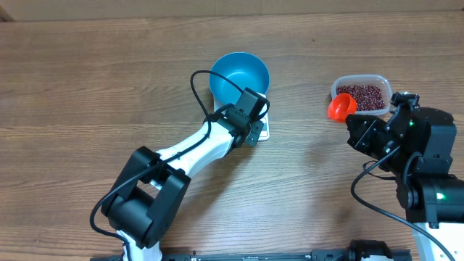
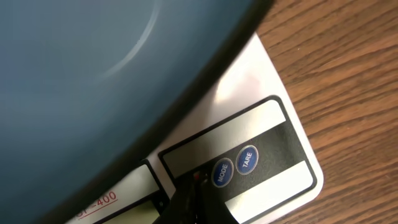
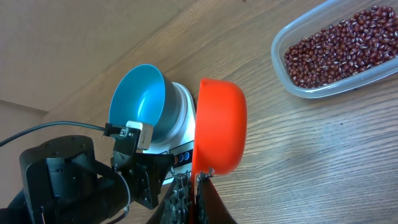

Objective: Scoop item into bowl and weigh 150g on scale

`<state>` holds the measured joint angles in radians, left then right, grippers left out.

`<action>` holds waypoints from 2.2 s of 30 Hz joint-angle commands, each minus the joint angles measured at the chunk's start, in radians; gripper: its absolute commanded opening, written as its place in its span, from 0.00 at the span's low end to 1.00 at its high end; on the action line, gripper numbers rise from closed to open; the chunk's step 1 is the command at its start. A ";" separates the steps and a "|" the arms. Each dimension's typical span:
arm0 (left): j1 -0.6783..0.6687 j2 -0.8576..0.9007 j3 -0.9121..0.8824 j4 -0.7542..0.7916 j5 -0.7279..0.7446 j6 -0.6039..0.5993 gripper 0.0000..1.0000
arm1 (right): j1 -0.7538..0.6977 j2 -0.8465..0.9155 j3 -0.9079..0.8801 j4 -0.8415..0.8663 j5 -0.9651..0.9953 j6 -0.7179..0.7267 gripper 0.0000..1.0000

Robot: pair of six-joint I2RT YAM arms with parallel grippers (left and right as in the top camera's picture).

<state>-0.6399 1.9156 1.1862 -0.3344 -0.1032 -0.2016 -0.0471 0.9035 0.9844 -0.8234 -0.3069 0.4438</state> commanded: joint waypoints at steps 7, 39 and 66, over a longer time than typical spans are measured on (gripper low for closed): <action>-0.002 0.057 0.009 0.018 -0.003 0.021 0.04 | -0.005 -0.004 0.018 -0.002 0.007 -0.008 0.04; -0.001 -0.394 0.053 -0.146 0.166 0.023 0.04 | -0.005 -0.004 0.018 -0.042 0.018 -0.027 0.04; 0.019 -0.798 0.022 -0.595 0.040 0.042 0.04 | -0.005 -0.006 0.018 -0.147 -0.035 -0.057 0.04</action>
<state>-0.6239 1.1156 1.2198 -0.9215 -0.0303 -0.1940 -0.0471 0.9031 0.9844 -0.9638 -0.3241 0.4107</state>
